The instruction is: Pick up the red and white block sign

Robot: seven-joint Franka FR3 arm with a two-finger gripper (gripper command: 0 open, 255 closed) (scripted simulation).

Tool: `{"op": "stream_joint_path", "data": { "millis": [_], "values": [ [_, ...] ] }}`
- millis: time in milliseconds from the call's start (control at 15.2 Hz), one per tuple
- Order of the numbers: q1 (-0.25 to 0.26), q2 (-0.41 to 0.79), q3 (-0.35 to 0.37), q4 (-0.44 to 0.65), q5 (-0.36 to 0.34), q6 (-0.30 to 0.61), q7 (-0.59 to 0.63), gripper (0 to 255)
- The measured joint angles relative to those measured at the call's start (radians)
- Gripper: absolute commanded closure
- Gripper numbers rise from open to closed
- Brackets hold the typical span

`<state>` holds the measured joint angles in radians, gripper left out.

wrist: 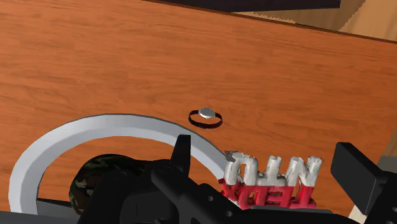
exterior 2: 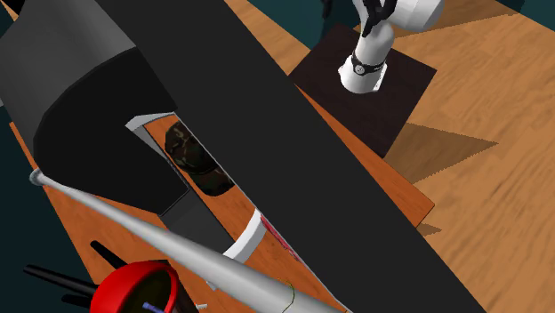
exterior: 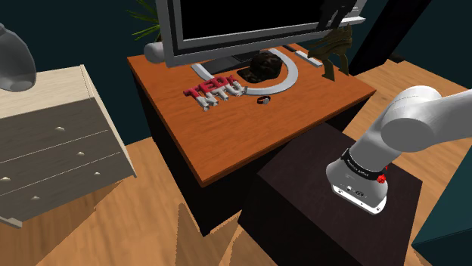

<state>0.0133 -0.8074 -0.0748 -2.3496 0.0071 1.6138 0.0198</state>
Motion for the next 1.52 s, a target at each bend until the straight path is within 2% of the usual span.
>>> {"op": "stream_joint_path", "data": {
  "millis": [198,660,1122,1518],
  "values": [
    [0.002,0.023,0.007,-0.019,-0.006,0.037,0.000,0],
    [0.021,0.204,0.062,-0.066,-0.035,0.246,0.029,0],
    [0.026,0.452,0.114,-0.045,-0.092,0.450,0.074,0],
    [0.020,0.680,0.145,0.020,-0.176,0.587,0.131,0]
  ]
}}
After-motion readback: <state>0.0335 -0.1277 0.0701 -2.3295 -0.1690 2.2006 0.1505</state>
